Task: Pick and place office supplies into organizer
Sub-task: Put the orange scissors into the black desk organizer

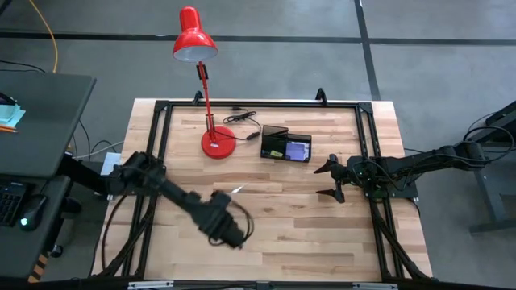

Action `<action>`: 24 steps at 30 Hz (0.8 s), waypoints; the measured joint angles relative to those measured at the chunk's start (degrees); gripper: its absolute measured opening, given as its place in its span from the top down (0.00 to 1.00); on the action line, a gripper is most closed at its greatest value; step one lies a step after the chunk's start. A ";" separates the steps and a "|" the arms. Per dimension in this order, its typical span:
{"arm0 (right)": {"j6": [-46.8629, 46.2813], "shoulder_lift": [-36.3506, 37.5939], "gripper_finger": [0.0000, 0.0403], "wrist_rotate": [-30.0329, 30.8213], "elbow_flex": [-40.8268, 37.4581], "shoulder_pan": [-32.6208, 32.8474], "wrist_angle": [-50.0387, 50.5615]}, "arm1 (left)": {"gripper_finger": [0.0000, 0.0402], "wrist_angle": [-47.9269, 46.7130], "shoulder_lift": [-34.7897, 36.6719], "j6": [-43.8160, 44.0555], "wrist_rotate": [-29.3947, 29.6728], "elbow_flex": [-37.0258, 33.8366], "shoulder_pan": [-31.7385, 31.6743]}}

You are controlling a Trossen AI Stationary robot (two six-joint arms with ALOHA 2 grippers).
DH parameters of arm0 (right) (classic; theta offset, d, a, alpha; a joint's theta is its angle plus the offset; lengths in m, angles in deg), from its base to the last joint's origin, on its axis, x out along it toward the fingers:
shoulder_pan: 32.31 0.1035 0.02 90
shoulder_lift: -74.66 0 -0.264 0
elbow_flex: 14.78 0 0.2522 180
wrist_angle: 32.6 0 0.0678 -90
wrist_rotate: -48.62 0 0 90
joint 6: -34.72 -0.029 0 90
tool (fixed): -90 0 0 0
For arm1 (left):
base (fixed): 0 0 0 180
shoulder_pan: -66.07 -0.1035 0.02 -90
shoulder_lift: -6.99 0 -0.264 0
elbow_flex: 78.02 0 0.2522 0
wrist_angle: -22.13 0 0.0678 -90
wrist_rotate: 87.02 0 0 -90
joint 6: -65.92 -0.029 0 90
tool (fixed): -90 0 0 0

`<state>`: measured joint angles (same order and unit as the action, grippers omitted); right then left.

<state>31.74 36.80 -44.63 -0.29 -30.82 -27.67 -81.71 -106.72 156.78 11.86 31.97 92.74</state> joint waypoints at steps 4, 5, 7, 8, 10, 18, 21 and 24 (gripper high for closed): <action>-0.01 0.01 0.06 0.00 0.00 0.00 0.40 | 1.00 0.06 0.15 -9.54 0.81 0.76 -4.84; 0.00 0.00 0.06 0.02 0.00 -0.01 0.55 | 1.00 0.02 0.15 -11.76 0.87 1.12 -5.88; 0.00 0.01 0.06 0.00 0.00 -0.01 0.88 | 1.00 0.06 0.15 -16.64 1.59 1.88 -8.02; -0.01 0.03 0.06 0.00 0.00 -0.01 0.89 | 1.00 0.04 0.13 -19.01 2.26 2.28 -8.98; 0.00 0.02 0.06 0.00 0.00 -0.01 0.94 | 1.00 0.08 0.13 -22.88 4.32 3.31 -10.75; 0.00 0.02 0.06 0.00 0.00 0.00 0.94 | 1.00 0.04 0.09 -34.38 13.51 8.17 -15.84; 0.00 0.02 0.06 0.00 0.00 -0.01 0.94 | 1.00 0.08 0.09 -38.78 15.77 10.20 -17.93; 0.00 0.02 0.06 0.00 0.00 0.00 0.94 | 1.00 0.06 0.09 -43.22 17.37 11.71 -20.12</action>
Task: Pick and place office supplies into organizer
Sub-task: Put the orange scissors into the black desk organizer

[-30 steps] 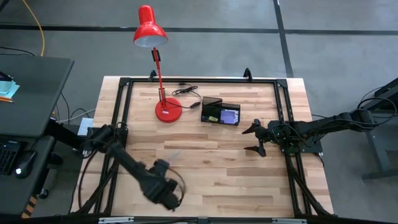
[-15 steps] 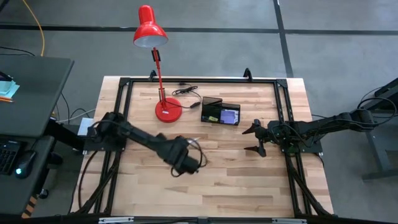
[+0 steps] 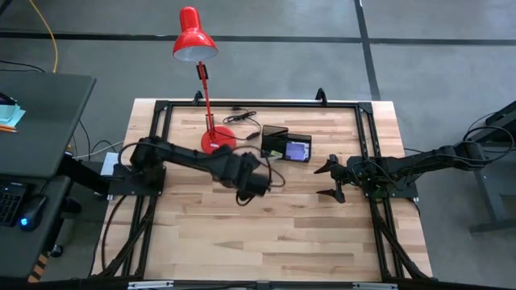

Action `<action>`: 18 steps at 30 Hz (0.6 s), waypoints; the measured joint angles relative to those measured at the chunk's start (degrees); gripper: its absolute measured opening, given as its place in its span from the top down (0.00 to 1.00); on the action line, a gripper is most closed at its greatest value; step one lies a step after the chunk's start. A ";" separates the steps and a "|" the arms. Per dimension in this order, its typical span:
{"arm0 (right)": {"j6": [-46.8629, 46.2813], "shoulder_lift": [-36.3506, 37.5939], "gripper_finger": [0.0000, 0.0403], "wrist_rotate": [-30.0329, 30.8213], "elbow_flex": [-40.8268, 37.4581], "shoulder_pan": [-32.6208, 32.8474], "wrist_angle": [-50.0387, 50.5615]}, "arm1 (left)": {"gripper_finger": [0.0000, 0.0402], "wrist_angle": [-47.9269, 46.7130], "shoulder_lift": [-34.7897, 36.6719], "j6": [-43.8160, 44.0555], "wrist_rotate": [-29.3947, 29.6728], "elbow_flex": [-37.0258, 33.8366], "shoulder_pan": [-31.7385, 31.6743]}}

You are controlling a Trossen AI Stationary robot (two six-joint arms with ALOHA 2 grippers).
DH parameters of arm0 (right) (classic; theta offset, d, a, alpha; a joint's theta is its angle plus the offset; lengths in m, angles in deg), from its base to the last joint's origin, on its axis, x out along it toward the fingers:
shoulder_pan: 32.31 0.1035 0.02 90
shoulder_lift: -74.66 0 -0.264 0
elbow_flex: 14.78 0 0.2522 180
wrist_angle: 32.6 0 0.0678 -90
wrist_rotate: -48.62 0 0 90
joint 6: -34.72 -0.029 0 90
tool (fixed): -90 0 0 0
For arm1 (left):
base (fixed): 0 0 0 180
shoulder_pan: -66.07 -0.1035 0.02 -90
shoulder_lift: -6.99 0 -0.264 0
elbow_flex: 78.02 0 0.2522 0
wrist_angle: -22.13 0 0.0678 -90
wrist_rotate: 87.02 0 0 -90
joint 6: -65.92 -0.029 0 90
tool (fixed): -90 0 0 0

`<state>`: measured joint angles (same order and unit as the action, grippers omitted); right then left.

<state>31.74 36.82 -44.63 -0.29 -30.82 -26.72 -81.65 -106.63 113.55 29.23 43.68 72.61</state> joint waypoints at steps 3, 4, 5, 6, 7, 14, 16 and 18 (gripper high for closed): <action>0.00 0.00 0.06 0.00 0.00 0.00 0.00 | 1.00 -0.02 0.00 -5.72 2.09 1.24 -2.34; 0.00 0.00 0.06 0.02 0.00 -0.02 0.00 | 1.00 0.00 -0.02 -7.01 3.29 1.79 -3.00; 0.00 0.00 0.06 0.00 0.00 -0.02 0.00 | 1.00 0.02 0.22 -8.01 4.70 2.35 -3.79; 0.00 0.00 0.06 0.00 0.00 0.00 0.00 | 1.00 -0.05 0.50 -9.47 5.49 3.07 -4.64; -0.01 0.00 0.06 0.00 0.00 -0.01 0.00 | 1.00 -0.05 0.70 -11.64 6.20 4.01 -5.49; 0.00 0.00 0.06 0.02 0.00 -0.02 0.02 | 1.00 0.02 1.25 -25.69 12.33 10.48 -10.72; -0.01 0.00 0.06 0.01 0.00 -0.02 0.02 | 1.00 0.02 1.29 -29.73 12.94 11.32 -12.19; -0.01 0.00 0.06 0.01 0.00 -0.02 0.03 | 1.00 -0.01 1.29 -35.52 14.88 11.41 -13.21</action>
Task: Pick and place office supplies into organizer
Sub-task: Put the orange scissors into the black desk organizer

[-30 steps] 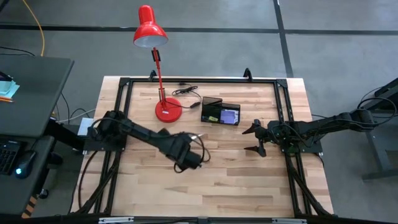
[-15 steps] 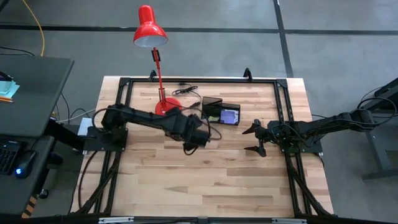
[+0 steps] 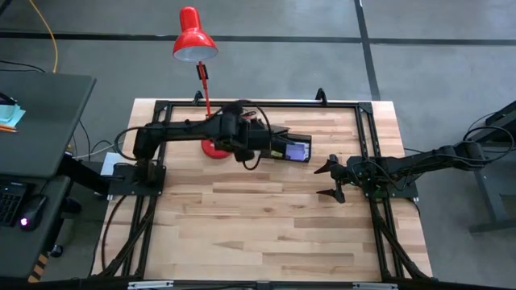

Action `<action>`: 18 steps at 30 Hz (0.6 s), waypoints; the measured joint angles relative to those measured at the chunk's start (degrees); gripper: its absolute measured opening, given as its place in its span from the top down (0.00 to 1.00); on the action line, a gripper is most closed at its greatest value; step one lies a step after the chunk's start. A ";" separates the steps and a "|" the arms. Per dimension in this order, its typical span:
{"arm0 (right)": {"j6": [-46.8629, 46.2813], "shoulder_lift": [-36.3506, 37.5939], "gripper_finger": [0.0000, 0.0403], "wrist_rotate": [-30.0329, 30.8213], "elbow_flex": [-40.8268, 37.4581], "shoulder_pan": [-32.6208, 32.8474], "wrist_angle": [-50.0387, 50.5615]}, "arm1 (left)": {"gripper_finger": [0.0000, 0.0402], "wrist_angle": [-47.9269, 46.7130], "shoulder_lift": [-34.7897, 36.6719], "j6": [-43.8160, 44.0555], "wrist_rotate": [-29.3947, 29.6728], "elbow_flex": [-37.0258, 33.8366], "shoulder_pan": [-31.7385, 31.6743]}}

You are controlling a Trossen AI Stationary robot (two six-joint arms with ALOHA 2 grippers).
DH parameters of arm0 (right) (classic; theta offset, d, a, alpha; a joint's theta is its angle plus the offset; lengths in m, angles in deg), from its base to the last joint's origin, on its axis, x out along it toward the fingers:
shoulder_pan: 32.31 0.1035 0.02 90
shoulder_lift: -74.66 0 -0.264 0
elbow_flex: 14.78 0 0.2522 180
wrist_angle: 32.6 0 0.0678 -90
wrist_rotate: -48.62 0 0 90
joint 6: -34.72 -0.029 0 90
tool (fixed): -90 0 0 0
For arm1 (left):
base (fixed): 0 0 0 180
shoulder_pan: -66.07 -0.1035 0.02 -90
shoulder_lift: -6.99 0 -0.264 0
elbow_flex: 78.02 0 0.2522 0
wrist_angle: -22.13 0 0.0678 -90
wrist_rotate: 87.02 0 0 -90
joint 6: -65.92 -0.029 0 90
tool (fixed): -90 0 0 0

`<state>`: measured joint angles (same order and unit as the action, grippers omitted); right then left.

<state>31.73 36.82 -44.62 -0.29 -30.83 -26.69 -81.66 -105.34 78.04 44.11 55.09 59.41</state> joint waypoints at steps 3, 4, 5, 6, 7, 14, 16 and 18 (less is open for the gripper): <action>0.01 0.00 0.06 -0.01 0.00 -0.01 0.01 | 1.00 0.01 0.00 -9.39 4.22 0.00 -1.03; 0.01 0.00 0.06 -0.01 0.00 -0.01 0.01 | 1.00 0.01 0.00 -12.31 5.35 0.00 -1.35; 0.01 0.00 0.06 0.01 0.00 0.02 0.01 | 1.00 0.00 -0.22 -14.96 6.72 0.00 -1.42; 0.01 0.00 0.06 -0.01 0.00 0.02 0.01 | 1.00 0.00 -0.59 -17.39 8.84 0.02 -1.41; 0.01 -0.02 0.06 0.01 0.00 -0.01 0.01 | 1.00 0.01 -0.95 -19.55 11.09 0.02 -1.74; 0.01 -0.02 0.06 0.00 0.00 -0.01 0.14 | 1.00 -0.03 -2.89 -33.44 20.87 0.01 -3.64; 0.00 -0.02 0.06 0.00 0.00 0.00 0.12 | 1.00 0.03 -4.05 -36.96 26.10 0.03 -3.64; 0.01 -0.01 0.06 0.01 0.00 -0.01 0.18 | 1.00 0.49 -4.78 -41.22 28.77 -0.05 -3.82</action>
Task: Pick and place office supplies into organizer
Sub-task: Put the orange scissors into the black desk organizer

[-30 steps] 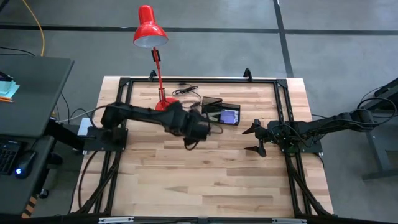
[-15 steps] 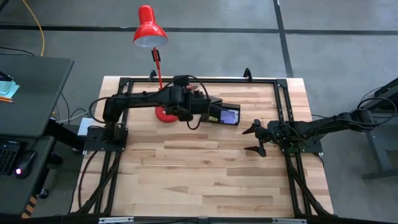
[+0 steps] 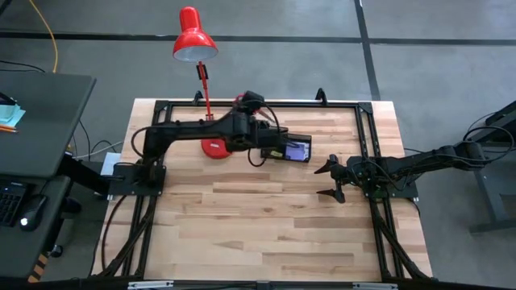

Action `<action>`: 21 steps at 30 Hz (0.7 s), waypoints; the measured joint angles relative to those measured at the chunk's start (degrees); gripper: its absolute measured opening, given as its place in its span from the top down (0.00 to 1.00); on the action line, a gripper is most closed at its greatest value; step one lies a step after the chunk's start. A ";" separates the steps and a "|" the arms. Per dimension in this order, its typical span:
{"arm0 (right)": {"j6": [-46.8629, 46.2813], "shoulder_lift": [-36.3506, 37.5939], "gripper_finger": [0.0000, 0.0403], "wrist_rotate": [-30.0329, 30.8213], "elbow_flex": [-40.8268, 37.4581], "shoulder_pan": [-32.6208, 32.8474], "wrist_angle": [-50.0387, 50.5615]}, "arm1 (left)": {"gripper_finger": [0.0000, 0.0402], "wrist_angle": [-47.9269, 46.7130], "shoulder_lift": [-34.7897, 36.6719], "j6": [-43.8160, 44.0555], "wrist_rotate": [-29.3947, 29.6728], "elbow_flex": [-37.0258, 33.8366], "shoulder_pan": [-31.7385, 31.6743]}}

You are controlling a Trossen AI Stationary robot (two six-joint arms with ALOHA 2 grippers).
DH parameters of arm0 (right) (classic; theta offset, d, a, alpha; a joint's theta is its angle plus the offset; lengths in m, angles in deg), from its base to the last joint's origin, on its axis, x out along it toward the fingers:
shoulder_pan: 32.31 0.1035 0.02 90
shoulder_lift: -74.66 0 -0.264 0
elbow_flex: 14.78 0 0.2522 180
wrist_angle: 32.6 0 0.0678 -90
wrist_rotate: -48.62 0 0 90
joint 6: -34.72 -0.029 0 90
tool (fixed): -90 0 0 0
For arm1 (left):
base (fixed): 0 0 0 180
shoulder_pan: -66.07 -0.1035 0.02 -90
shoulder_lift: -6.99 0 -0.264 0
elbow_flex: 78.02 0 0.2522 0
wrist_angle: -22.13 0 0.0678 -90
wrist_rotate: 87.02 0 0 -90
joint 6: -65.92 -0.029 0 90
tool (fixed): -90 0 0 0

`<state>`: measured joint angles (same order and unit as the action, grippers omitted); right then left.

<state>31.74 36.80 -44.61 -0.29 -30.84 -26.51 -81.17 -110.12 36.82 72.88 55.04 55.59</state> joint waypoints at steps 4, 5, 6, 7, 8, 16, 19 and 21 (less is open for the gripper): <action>0.00 -0.12 0.06 -0.02 0.00 0.01 0.08 | 1.00 2.90 -1.58 -5.37 4.21 -0.01 0.52; 0.00 -0.01 0.06 -0.02 0.00 0.02 0.37 | 1.00 4.12 -2.15 -6.41 4.78 0.09 0.89; 0.00 0.02 0.06 -0.01 -0.02 0.00 0.24 | 1.00 4.40 -2.45 -7.58 5.17 0.09 1.10; -0.01 0.01 0.06 0.00 -0.02 0.00 0.09 | 1.00 4.15 -2.66 -8.79 5.45 -0.01 1.03; 0.00 0.01 0.06 -0.02 -0.02 0.01 0.19 | 1.00 4.23 -2.90 -10.45 6.93 -0.04 1.08; 0.00 -0.01 0.06 -0.01 -0.02 0.02 0.23 | 1.00 5.17 -5.81 -15.02 10.54 -1.50 1.54; 0.00 0.00 0.06 -0.01 -0.02 0.01 0.34 | 1.00 6.40 -5.71 -15.47 10.64 -3.65 1.84; 0.00 -0.03 0.06 -0.02 -0.02 0.00 0.57 | 1.00 7.05 -5.71 -15.25 10.49 -5.16 1.88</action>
<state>31.74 36.77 -44.63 -0.31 -30.83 -25.94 -74.12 -115.83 21.57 83.37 49.88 57.47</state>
